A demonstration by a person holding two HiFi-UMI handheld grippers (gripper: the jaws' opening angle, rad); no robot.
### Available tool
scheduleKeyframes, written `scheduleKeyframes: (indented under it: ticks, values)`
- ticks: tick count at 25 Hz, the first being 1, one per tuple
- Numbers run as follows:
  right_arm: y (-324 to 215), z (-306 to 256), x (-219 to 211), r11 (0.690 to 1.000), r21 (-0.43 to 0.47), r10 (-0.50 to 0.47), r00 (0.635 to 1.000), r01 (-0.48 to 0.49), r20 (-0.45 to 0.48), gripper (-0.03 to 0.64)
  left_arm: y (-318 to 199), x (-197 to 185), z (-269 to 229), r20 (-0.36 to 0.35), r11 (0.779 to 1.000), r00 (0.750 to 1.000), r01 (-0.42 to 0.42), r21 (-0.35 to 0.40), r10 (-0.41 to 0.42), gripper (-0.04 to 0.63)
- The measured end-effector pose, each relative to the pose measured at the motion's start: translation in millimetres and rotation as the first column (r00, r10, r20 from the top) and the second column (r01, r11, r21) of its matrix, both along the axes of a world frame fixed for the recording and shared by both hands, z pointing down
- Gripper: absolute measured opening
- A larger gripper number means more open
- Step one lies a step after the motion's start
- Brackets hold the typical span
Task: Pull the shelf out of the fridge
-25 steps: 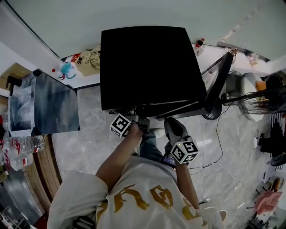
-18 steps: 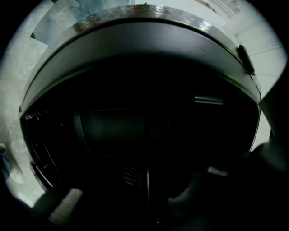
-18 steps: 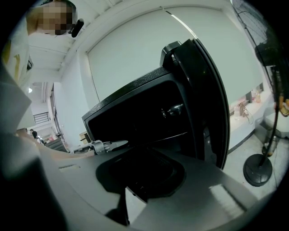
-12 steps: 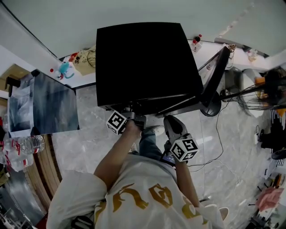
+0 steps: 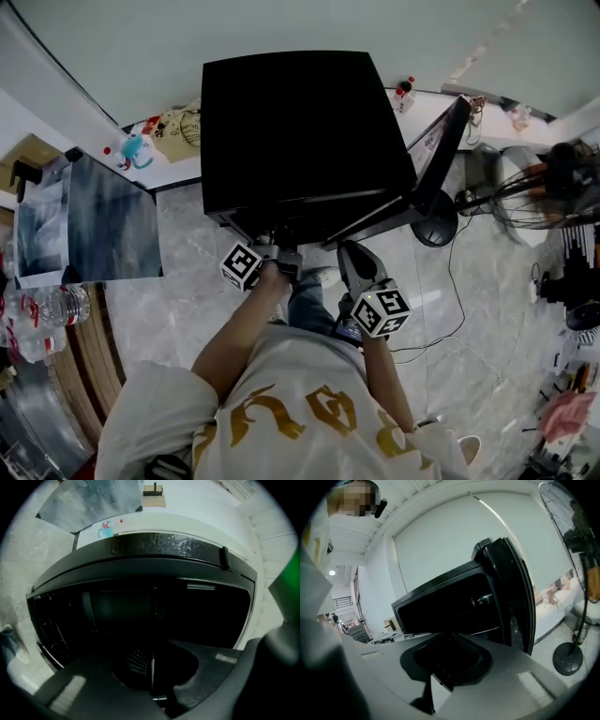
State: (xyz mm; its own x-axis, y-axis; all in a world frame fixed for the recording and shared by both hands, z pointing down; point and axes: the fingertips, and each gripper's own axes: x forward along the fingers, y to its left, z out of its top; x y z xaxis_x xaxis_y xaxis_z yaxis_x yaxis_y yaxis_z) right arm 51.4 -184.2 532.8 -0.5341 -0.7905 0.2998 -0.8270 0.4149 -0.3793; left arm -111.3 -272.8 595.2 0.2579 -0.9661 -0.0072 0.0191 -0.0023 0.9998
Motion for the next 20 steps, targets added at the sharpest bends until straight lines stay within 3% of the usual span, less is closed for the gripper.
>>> scheduleKeyframes:
  ticks: [20]
  values:
    - [35, -20, -13, 0.998, 0.062, -0.021, 1.000, 0.021, -0.003, 0.058, 64, 13, 2, -0.026, 0.998, 0.998, -0.057, -0.039, 0.056, 0.014]
